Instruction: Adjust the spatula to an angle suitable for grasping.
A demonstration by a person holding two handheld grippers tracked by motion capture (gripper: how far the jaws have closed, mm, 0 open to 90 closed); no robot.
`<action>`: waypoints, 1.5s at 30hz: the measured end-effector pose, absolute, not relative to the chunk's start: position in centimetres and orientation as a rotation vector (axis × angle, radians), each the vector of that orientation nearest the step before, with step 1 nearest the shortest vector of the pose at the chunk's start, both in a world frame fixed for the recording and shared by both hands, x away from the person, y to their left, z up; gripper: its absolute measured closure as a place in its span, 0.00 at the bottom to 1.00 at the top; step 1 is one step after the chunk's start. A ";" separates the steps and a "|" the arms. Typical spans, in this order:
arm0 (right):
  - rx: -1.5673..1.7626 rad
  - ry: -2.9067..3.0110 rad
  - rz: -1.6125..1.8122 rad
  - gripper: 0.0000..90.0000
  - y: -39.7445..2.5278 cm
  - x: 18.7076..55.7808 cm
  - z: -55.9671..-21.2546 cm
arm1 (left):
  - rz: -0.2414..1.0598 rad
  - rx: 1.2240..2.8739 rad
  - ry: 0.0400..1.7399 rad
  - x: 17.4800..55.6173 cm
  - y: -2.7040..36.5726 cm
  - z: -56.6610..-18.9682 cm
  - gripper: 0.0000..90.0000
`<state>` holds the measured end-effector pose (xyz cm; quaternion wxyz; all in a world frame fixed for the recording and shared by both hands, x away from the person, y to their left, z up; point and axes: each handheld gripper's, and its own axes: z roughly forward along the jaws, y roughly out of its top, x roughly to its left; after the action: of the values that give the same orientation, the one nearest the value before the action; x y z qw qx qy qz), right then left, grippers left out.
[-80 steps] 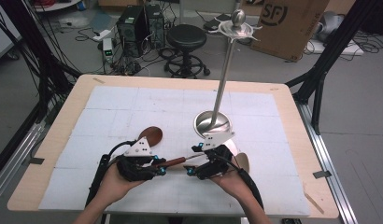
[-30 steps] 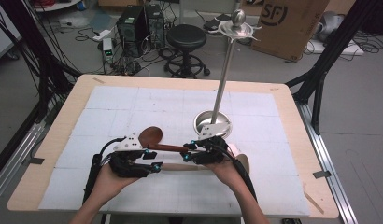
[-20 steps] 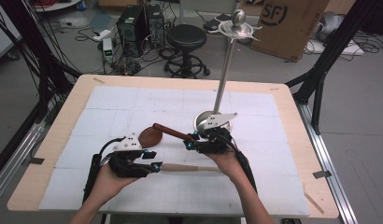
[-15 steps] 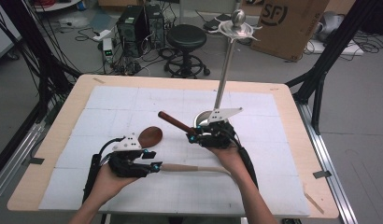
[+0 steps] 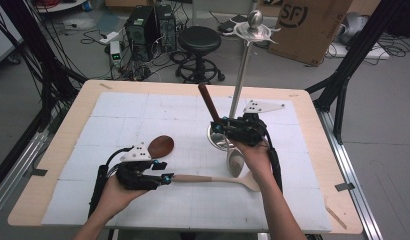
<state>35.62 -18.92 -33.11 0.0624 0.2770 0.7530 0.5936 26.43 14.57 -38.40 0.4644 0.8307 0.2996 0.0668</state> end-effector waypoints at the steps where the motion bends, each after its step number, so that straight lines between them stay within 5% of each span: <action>1: 0.835 2.264 1.802 0.80 -19.1 35.6 -33.0 | 0.164 2.040 0.737 26.4 14.6 -38.4 0.59; 45: 0.706 2.202 2.002 0.81 -17.8 31.9 -30.2 | 0.223 1.978 0.648 25.9 12.7 -36.1 0.59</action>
<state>31.87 -17.83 -30.24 0.0414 0.2305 0.7194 0.6539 25.89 12.71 -36.09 0.5004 0.8181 0.2680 0.0924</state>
